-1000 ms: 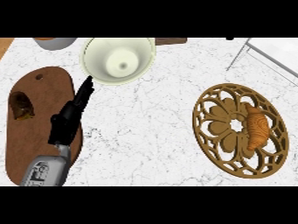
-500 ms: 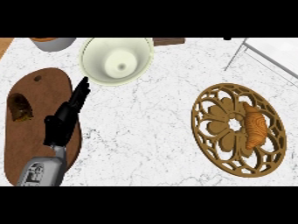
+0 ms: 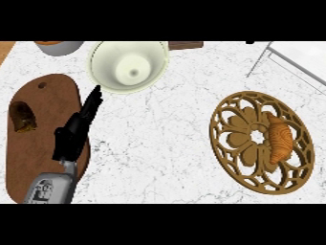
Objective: Pick the cupcake from the placemat and place it in the tiered shelf
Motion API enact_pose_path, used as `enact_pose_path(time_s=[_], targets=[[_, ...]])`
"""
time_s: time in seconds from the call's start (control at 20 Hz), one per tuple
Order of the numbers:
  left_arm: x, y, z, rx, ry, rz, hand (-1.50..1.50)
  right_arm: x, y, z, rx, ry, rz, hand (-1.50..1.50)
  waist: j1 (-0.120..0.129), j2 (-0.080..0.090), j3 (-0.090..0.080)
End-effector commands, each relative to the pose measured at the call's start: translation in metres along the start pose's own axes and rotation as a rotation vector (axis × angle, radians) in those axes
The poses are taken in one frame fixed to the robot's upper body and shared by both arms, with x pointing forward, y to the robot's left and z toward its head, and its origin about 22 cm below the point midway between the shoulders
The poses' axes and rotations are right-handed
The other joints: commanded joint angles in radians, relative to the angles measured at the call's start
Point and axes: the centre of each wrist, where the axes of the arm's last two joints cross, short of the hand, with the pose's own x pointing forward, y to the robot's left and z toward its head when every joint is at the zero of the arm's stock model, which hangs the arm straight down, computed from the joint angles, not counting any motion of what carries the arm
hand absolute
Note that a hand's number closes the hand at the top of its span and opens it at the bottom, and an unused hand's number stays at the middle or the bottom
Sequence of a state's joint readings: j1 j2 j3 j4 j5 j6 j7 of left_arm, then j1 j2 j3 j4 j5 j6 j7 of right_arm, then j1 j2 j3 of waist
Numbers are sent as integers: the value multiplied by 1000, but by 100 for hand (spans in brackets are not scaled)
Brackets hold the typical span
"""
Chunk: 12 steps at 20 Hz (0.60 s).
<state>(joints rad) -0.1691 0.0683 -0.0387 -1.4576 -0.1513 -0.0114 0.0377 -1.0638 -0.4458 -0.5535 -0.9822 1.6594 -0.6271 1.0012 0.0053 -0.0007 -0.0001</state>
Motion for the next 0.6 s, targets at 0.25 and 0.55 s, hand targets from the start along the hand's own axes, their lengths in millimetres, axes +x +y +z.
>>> enact_pose_path(time_s=[0.25,0.55], targets=[[-2,11,-2,28,-1,2,0,31,-57,-29,-181,114,-322,-150,-3,-1,0],[-2,10,0,24,13,1,0,34,-123,-44,-264,252,-313,-150,-28,-15,-2]])
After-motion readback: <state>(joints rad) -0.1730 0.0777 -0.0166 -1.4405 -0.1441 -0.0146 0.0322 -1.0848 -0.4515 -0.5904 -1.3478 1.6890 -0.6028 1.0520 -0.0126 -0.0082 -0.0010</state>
